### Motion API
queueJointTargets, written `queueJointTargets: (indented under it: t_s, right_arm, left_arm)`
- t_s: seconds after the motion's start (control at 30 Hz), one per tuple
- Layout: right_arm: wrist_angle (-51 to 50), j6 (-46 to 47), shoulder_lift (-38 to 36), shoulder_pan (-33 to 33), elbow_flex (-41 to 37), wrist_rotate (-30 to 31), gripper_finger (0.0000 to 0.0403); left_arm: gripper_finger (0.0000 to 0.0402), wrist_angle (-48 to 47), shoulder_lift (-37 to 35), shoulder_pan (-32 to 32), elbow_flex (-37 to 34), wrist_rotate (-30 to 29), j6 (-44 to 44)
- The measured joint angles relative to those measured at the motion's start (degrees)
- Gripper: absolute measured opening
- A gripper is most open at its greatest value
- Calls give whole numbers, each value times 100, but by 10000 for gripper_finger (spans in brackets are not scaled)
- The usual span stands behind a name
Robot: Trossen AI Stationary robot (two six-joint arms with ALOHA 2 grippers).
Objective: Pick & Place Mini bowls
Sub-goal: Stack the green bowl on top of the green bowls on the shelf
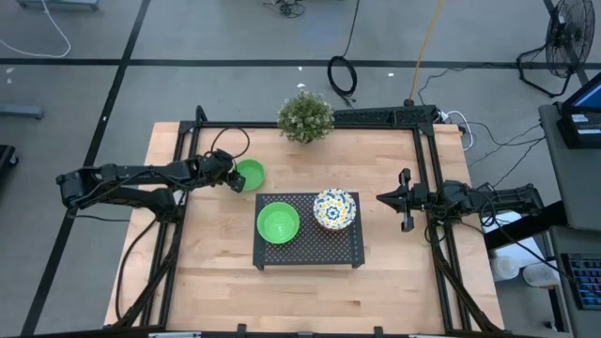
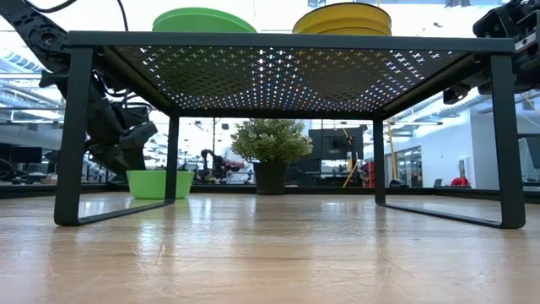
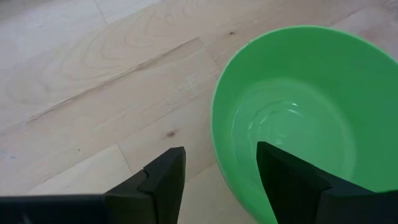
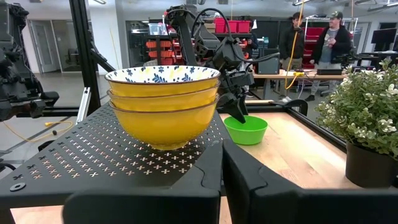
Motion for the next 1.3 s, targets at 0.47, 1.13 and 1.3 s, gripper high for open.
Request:
queueJointTargets:
  t_s: [0.47,1.13,1.3]
  right_arm:
    - [-1,0,0,-2,1,2,0]
    - [0,0,0,-2,0,2,0]
    - [-2,0,-2,-2,0,2,0]
  left_arm:
    - [200,0,-1,4,0,-1,-15]
    - [13,36,-6,4,0,21,-5]
    - [19,23,-9,4,4,50,4]
